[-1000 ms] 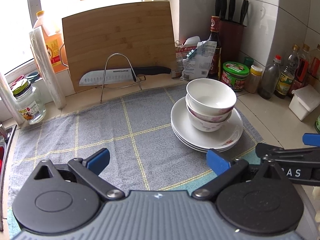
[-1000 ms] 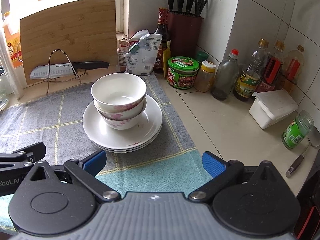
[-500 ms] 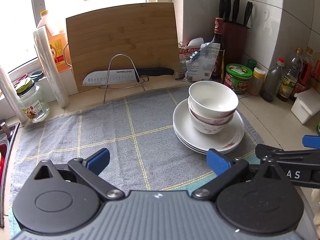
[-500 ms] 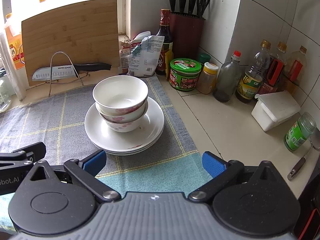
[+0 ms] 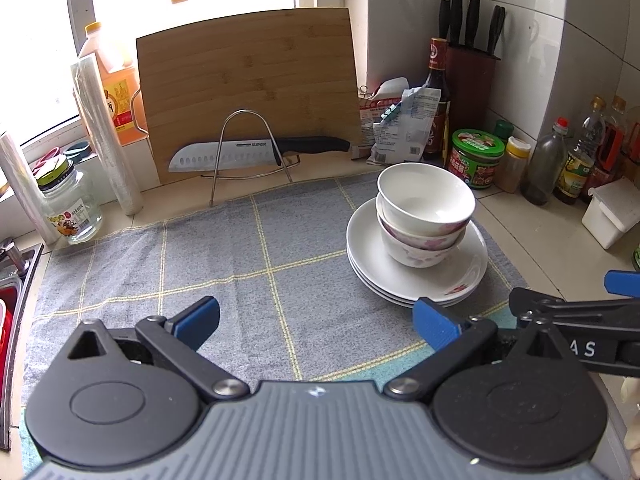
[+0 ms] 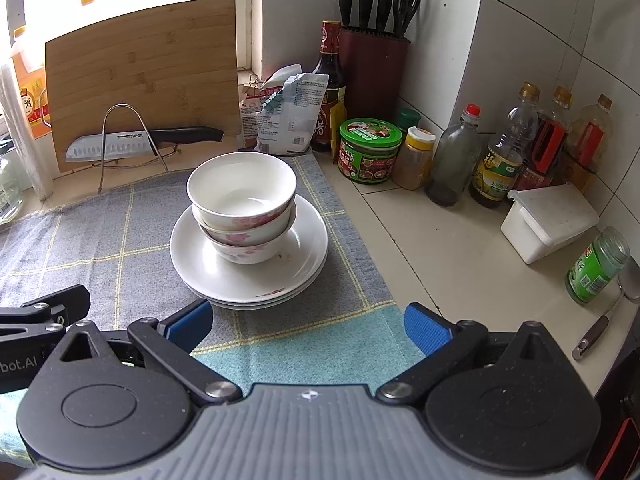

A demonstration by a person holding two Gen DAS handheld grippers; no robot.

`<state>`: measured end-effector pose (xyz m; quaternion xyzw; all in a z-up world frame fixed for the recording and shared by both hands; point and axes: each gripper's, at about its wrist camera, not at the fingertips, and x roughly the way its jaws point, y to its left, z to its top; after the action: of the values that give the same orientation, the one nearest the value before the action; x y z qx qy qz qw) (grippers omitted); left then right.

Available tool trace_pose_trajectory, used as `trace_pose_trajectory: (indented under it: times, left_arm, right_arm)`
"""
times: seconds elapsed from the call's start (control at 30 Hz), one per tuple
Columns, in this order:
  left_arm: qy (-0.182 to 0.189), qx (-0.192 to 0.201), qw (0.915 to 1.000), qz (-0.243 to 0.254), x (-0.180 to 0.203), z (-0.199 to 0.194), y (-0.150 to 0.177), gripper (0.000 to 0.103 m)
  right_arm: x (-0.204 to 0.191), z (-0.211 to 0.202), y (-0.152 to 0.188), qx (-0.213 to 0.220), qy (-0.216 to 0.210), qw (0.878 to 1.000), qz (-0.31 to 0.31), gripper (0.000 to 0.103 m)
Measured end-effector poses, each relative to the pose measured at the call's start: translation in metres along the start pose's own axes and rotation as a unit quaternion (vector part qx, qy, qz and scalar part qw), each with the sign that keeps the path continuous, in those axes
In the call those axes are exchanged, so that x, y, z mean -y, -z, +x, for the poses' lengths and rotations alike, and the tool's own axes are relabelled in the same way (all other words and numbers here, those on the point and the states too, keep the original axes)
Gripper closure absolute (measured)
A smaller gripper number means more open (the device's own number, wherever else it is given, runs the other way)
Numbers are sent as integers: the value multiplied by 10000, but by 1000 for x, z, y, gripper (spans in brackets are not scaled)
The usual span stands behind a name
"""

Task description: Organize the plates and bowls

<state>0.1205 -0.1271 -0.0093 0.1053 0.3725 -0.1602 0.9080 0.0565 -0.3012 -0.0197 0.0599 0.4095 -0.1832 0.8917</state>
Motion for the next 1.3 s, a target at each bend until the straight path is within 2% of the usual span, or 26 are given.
trace_pose_trajectory:
  times: [1.3]
  left_arm:
    - [-54,45,10000,42,7,-5,0,1]
  right_arm:
    - [5,-5,0,19,37,10000,39,0]
